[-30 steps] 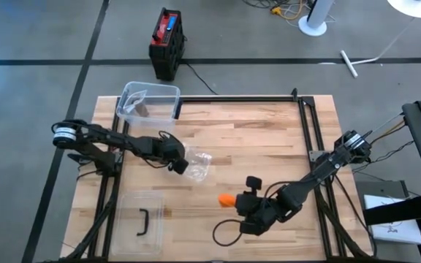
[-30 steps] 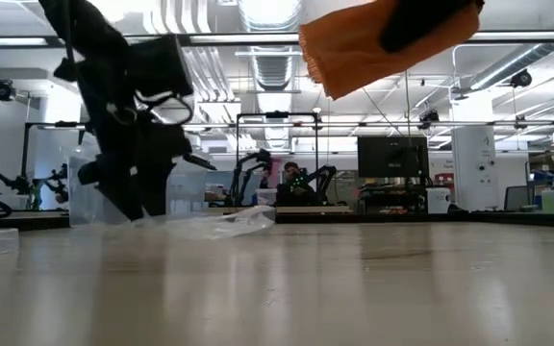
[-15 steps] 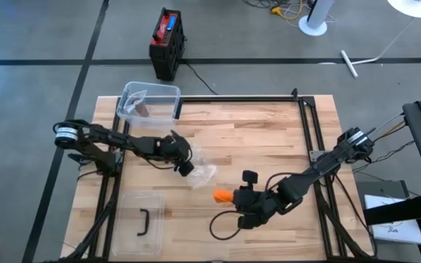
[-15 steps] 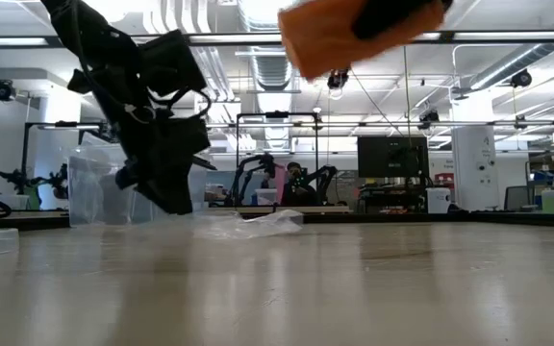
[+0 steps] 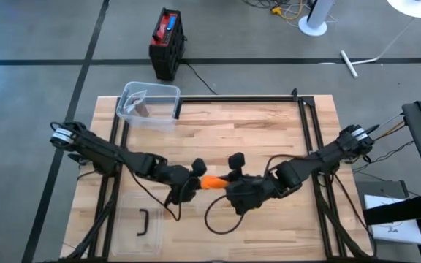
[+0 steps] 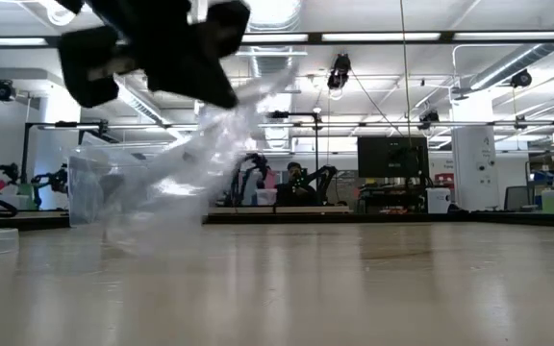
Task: Roll bandage
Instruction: Put the rolled orange bandage into the zip bag
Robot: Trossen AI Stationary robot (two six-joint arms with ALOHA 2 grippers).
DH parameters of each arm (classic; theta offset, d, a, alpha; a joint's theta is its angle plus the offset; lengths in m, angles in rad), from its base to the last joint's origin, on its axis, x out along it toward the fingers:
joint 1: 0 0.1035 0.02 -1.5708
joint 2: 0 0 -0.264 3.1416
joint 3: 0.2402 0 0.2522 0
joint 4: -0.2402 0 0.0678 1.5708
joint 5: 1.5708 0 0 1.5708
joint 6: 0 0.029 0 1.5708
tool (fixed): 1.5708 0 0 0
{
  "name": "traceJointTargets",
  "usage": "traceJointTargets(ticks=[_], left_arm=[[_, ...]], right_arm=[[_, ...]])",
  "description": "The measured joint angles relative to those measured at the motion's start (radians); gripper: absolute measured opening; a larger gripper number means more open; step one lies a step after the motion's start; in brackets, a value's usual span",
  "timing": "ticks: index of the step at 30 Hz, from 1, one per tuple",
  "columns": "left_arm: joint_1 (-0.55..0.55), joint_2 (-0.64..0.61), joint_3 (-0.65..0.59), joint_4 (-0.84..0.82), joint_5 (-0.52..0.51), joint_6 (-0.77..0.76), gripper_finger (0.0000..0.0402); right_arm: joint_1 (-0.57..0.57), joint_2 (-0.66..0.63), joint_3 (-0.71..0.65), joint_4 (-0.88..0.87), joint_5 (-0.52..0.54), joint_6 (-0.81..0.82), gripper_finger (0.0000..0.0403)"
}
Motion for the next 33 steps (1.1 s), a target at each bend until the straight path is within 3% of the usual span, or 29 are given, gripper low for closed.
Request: traceJointTargets(ticks=[6, 11, 19, 23, 30, 33], left_arm=[[-0.077, 0.001, 0.099, 0.022, -0.001, 0.044, 0.0001], [-0.09, -0.02, 0.154, 0.014, 0.173, 0.124, 0.0], [-0.031, -0.046, 0.166, 0.003, 0.332, 0.143, 0.0], [-0.003, -0.047, 0.156, 0.005, 0.445, 0.121, 0.0], [0.043, -0.111, 0.153, -0.002, 0.491, 0.15, 0.0], [0.112, -0.137, 0.152, -0.006, 0.594, 0.15, 0.0]], right_arm=[[0.004, 0.006, -0.002, 0.01, 0.006, -0.333, 0.0054], [0.01, 0.006, -0.002, 0.037, 0.007, -0.478, 0.0054], [0.037, 0.024, -0.003, 0.191, 0.013, -0.685, 0.0055], [0.037, 0.028, -0.002, 0.194, 0.01, -0.727, 0.0054], [0.036, 0.029, -0.002, 0.103, -0.027, -0.734, 0.0054], [0.027, 0.028, -0.002, 0.076, -0.034, -0.757, 0.0053]])
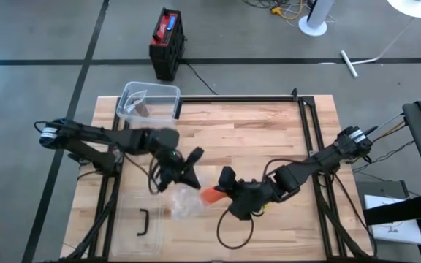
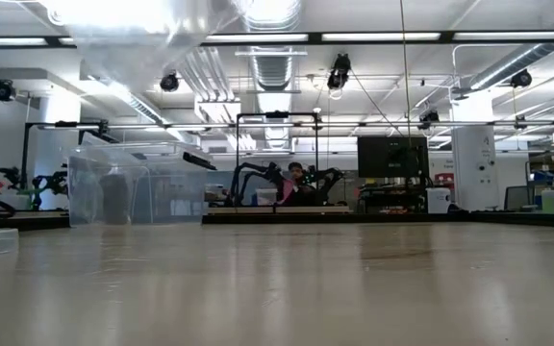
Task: Roll bandage
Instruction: Put the rolled orange bandage into the zip bag
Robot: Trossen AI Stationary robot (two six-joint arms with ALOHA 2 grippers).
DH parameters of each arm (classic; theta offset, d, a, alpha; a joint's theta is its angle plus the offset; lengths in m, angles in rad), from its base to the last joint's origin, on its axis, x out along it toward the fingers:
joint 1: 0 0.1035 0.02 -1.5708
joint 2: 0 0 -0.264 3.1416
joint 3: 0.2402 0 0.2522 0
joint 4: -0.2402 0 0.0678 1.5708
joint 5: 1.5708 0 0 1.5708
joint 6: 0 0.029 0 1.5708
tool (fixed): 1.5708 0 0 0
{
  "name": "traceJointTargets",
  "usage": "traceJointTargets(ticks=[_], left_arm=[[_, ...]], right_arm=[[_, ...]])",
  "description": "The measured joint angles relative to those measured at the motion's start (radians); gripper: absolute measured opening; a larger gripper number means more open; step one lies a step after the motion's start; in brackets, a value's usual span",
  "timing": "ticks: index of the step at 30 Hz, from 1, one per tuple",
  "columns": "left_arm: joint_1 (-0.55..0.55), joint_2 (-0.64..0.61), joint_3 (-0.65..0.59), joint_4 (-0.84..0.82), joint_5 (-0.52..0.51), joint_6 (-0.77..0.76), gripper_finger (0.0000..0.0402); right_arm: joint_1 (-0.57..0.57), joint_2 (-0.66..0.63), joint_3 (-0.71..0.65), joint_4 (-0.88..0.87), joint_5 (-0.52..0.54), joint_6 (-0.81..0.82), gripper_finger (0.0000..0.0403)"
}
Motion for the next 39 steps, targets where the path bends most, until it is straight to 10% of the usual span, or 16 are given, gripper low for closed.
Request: traceJointTargets(ticks=[4, 21, 39], left_arm=[[0.109, -0.011, 0.0, 0.021, 0.183, -0.011, 0.0], [0.226, 0.046, -0.013, 0.037, 0.273, 0.024, 0.0], [0.186, -0.133, -0.013, 0.021, -0.198, -0.015, 0.0]], right_arm=[[-0.038, 0.001, 0.0, -0.042, -0.052, -0.023, 0.0053], [-0.201, 0.003, 0.0, 0.07, -0.287, -0.179, 0.006], [-0.179, 0.011, 0.014, 0.12, 0.046, 0.029, 0.0061]])
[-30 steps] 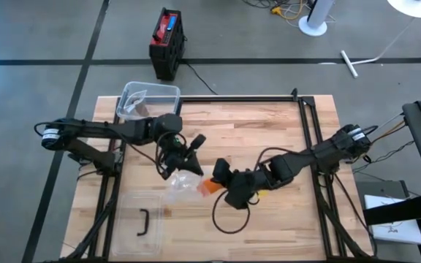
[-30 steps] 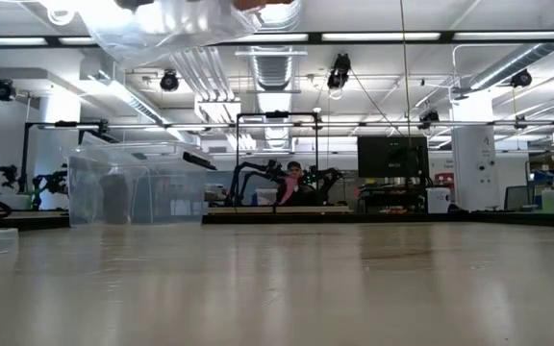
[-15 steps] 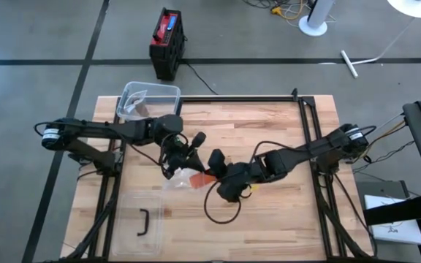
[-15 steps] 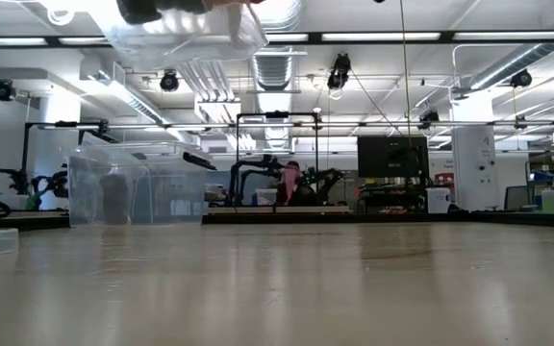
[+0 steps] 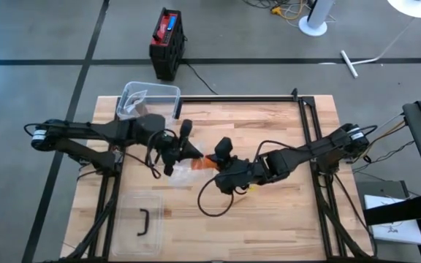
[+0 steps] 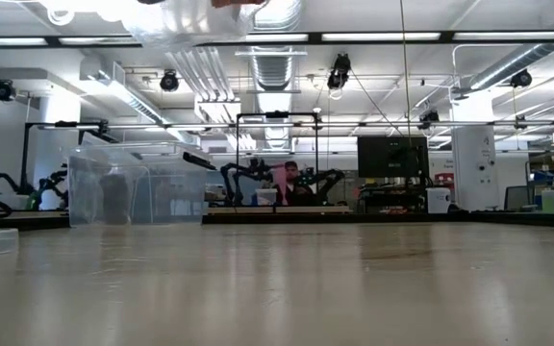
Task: Roll bandage
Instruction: Put the rolled orange bandage into the zip bag
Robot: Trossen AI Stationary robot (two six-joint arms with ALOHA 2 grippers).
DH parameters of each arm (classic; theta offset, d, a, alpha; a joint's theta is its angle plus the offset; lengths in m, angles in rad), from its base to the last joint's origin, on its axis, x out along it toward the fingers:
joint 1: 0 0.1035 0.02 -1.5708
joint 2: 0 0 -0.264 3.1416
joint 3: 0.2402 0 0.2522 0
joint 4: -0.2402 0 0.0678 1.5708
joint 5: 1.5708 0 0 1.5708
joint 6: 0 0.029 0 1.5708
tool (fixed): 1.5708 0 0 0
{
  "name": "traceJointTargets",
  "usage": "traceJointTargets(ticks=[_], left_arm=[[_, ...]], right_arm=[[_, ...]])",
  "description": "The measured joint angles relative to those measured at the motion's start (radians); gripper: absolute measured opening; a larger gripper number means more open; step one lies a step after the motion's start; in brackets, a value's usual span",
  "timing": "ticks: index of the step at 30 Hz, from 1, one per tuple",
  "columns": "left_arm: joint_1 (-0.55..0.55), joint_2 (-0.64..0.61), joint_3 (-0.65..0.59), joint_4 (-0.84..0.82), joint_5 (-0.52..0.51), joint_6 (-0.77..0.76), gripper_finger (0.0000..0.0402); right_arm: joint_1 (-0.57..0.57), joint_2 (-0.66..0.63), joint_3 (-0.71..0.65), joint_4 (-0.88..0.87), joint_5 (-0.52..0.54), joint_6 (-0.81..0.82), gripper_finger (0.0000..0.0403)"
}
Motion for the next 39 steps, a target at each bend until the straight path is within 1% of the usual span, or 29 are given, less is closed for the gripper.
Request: traceJointTargets(ticks=[2, 3, 5, 6, 7, 9, 10, 11, 13, 18, 22, 24, 26, 29, 31, 32, 34, 36, 39], left_arm=[[-0.023, -0.007, -0.001, -0.019, -0.02, -0.021, 0.0], [-0.038, -0.008, -0.003, -0.021, -0.029, -0.029, 0.0], [-0.071, -0.006, -0.009, -0.014, -0.077, -0.038, 0.0], [-0.089, 0.0, -0.014, -0.004, -0.102, -0.04, 0.0], [-0.105, 0.01, -0.022, 0.015, -0.133, -0.046, 0.0], [-0.134, 0.045, -0.048, 0.082, -0.186, -0.057, 0.0], [-0.145, 0.061, -0.066, 0.124, -0.211, -0.058, 0.0], [-0.154, 0.074, -0.081, 0.16, -0.236, -0.057, 0.0], [-0.162, 0.094, -0.102, 0.223, -0.268, -0.044, 0.0], [-0.162, 0.114, -0.141, 0.367, -0.286, -0.059, 0.0], [-0.165, 0.091, -0.179, 0.384, -0.324, -0.075, 0.0], [-0.166, 0.075, -0.223, 0.421, -0.325, -0.09, 0.0], [-0.167, 0.071, -0.282, 0.53, -0.324, -0.099, 0.0], [-0.167, 0.077, -0.387, 0.75, -0.314, -0.098, 0.0], [-0.167, 0.087, -0.452, 0.913, -0.284, -0.074, 0.0], [-0.166, 0.095, -0.476, 0.981, -0.269, -0.055, 0.0], [-0.167, 0.107, -0.511, 1.083, -0.262, -0.036, 0.0], [-0.166, 0.112, -0.526, 1.131, -0.265, -0.037, 0.0], [-0.166, 0.112, -0.526, 1.131, -0.266, -0.039, 0.0]], right_arm=[[0.002, -0.003, 0.002, -0.002, 0.082, -0.017, 0.0061], [0.002, -0.007, 0.002, -0.004, 0.103, -0.024, 0.0059], [0.0, -0.013, 0.003, -0.015, 0.088, -0.035, 0.0054], [0.0, -0.014, 0.003, -0.023, 0.046, -0.041, 0.0053], [-0.001, -0.015, 0.003, -0.033, -0.02, -0.044, 0.0053], [0.0, -0.015, 0.003, -0.042, -0.136, -0.041, 0.0057], [0.001, -0.015, 0.003, -0.051, -0.177, -0.036, 0.0061], [0.0, -0.015, 0.002, -0.065, -0.203, -0.035, 0.0066], [-0.001, -0.013, 0.002, -0.085, -0.219, -0.034, 0.0078], [-0.01, -0.013, 0.002, -0.097, -0.223, 0.028, 0.0119], [-0.01, -0.02, 0.002, -0.116, -0.223, 0.068, 0.016], [-0.01, -0.032, 0.002, -0.131, -0.223, 0.089, 0.018], [-0.012, -0.046, 0.002, -0.149, -0.225, 0.102, 0.0198], [-0.019, -0.061, 0.002, -0.17, -0.227, 0.115, 0.0219], [-0.03, -0.067, 0.002, -0.169, -0.251, 0.129, 0.0229], [-0.036, -0.069, 0.002, -0.164, -0.28, 0.134, 0.0232], [-0.049, -0.069, 0.002, -0.162, -0.328, 0.142, 0.0236], [-0.058, -0.069, 0.002, -0.165, -0.353, 0.147, 0.0238], [-0.069, -0.069, 0.002, -0.158, -0.353, 0.14, 0.0232]])
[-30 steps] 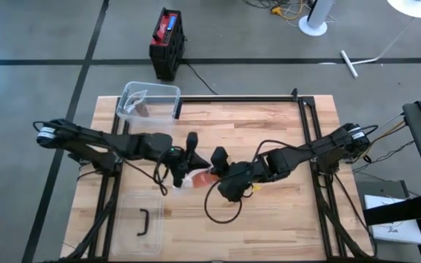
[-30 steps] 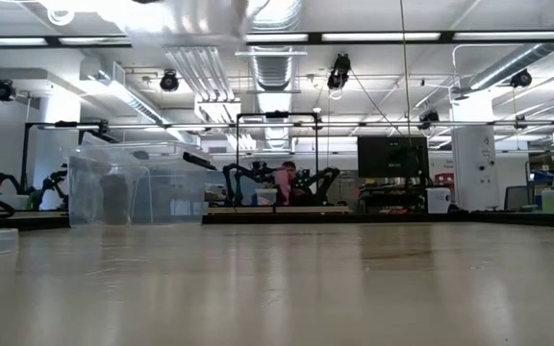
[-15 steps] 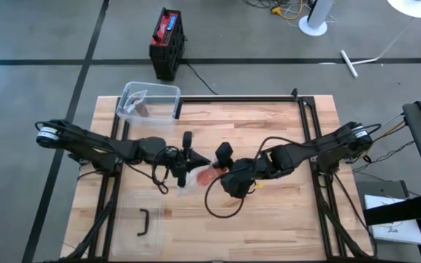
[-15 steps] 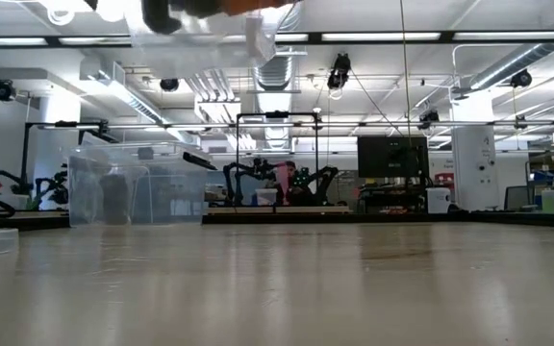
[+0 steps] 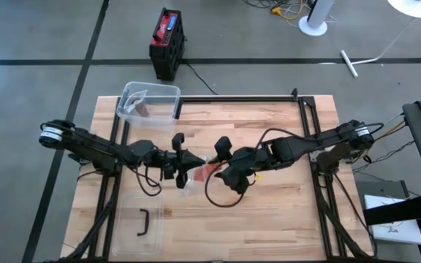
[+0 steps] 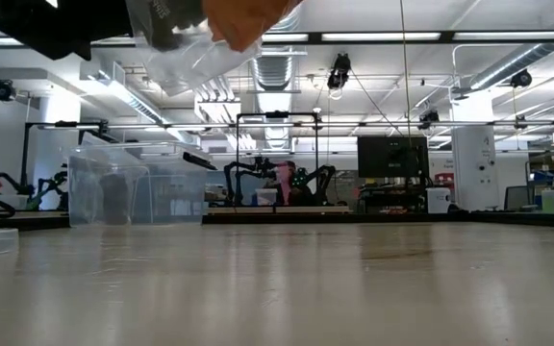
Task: Roll bandage
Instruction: Put the rolled orange bandage into the zip bag
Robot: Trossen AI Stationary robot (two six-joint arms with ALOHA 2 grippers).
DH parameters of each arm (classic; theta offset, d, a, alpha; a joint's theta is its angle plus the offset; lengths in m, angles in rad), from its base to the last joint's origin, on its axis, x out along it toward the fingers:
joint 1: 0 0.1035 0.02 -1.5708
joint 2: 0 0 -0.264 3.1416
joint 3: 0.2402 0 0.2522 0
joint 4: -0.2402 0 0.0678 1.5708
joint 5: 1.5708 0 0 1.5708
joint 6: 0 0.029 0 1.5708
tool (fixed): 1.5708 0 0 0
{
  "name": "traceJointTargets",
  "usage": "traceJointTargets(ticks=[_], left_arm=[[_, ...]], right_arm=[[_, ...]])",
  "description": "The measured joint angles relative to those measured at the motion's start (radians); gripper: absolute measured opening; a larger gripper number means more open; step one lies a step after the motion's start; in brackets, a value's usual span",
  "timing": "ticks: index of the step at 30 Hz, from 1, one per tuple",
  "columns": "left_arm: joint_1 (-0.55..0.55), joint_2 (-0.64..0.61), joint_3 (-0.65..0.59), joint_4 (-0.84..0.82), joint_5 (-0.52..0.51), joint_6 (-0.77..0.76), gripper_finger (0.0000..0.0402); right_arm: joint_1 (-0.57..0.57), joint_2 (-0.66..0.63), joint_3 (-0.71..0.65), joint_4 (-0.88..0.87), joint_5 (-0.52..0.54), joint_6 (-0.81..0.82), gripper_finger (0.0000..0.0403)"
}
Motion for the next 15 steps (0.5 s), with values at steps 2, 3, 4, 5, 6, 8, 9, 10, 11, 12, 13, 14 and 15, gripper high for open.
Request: traceJointTargets(ticks=[2, 3, 4, 5, 6, 8, 9, 10, 11, 12, 13, 14, 15], left_arm=[[0.0, 0.0, 0.004, -0.002, 0.0, 0.0, 0.0], [0.0, 0.0, 0.008, -0.002, 0.0, 0.0, 0.0], [0.0, 0.0, 0.011, 0.001, 0.0, 0.0, 0.0], [0.0, 0.0, 0.013, 0.002, 0.0, 0.0, 0.0], [0.0, 0.0, 0.015, 0.002, 0.0, -0.001, 0.0], [0.0, 0.0, 0.015, 0.002, 0.0, -0.001, 0.0], [0.0, 0.0, 0.015, 0.0, 0.0, -0.001, 0.0], [-0.001, 0.0, 0.015, -0.001, 0.001, -0.001, 0.0], [-0.001, 0.0, 0.015, 0.0, 0.001, -0.001, 0.0], [0.0, 0.0, 0.015, 0.0, 0.0, -0.001, 0.0], [0.0, 0.0, 0.015, 0.0, -0.001, -0.001, 0.0], [0.0, 0.0, 0.015, 0.0, -0.002, -0.001, 0.0], [0.0, 0.0, 0.015, 0.0, -0.003, -0.002, 0.0]], right_arm=[[-0.004, -0.004, 0.0, 0.01, 0.0, -0.02, 0.0227], [-0.005, -0.006, -0.001, 0.038, -0.001, -0.029, 0.0225], [-0.006, -0.007, -0.001, 0.078, -0.006, -0.041, 0.0222], [-0.006, -0.009, -0.001, 0.111, -0.03, -0.05, 0.0221], [-0.006, -0.011, -0.001, 0.135, -0.067, -0.053, 0.0219], [-0.003, -0.011, 0.0, 0.168, -0.126, -0.06, 0.0218], [-0.001, -0.011, 0.0, 0.17, -0.13, -0.062, 0.0219], [0.001, -0.011, 0.0, 0.167, -0.128, -0.062, 0.022], [0.001, -0.017, -0.001, 0.158, -0.121, -0.062, 0.0221], [0.0, -0.025, -0.001, 0.141, -0.11, -0.061, 0.0222], [0.0, -0.036, -0.001, 0.128, -0.09, -0.059, 0.0223], [0.0, -0.051, -0.001, 0.115, -0.065, -0.054, 0.0224], [0.0, -0.067, -0.001, 0.098, -0.04, -0.047, 0.0223]])
